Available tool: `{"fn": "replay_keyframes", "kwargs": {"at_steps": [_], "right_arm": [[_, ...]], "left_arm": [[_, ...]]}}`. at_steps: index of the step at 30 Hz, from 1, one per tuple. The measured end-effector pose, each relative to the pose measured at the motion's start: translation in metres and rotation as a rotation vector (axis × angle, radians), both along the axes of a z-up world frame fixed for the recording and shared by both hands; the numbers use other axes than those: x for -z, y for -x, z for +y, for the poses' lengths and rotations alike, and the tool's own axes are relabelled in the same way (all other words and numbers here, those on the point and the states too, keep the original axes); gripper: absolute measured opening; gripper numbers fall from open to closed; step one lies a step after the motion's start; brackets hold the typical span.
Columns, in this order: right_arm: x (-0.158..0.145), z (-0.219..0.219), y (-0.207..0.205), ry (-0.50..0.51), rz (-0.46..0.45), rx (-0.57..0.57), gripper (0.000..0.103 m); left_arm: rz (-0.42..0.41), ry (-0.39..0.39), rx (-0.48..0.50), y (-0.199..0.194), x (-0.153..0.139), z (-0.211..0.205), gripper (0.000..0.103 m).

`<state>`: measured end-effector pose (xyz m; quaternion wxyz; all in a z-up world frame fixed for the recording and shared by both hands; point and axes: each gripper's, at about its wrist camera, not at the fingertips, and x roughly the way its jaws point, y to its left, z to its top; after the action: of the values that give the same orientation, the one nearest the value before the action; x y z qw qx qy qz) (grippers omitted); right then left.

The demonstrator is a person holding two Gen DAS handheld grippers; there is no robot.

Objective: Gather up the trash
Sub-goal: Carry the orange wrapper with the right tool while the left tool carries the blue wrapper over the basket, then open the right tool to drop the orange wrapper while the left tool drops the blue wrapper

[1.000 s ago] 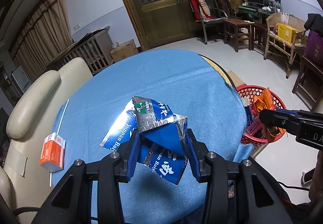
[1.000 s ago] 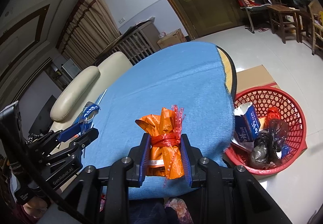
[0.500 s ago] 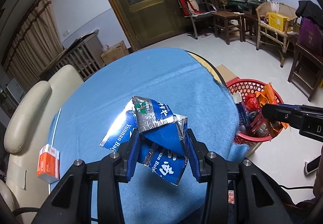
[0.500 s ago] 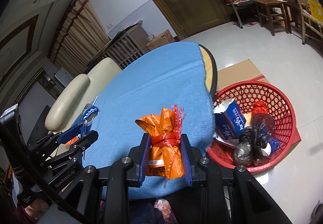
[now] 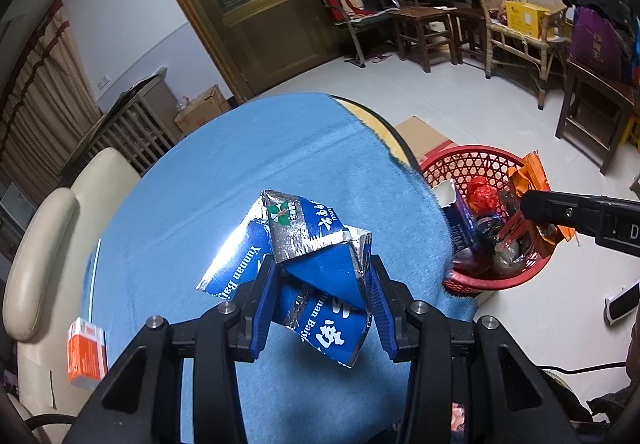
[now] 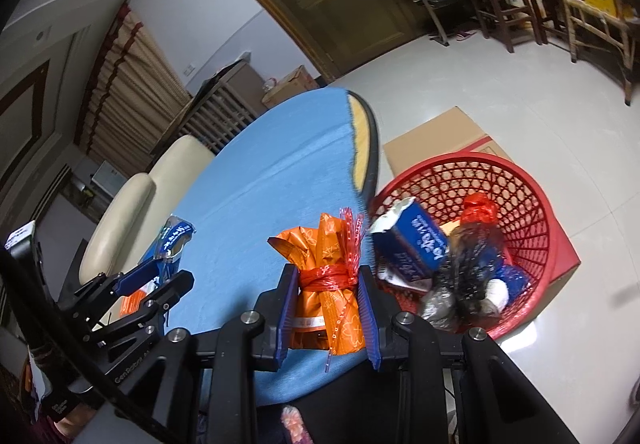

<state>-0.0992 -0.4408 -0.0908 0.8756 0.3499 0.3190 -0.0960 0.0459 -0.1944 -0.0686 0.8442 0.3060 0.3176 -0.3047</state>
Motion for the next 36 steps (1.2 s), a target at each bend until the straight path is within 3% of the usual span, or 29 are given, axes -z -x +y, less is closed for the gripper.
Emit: {"fn": "replay_keyframes", "kwargs": {"at_steps": [21, 36], "right_arm": [[0.032, -0.081, 0.018, -0.088, 0.045, 0.187, 0.031], [0.023, -0.107, 0.020, -0.125, 0.058, 0.238, 0.034]], "left_arm": [[0.048, -0.038, 0.171, 0.003, 0.011, -0.094, 0.046], [0.136, 0.002, 0.292, 0.002, 0.009, -0.137, 0.046]]}}
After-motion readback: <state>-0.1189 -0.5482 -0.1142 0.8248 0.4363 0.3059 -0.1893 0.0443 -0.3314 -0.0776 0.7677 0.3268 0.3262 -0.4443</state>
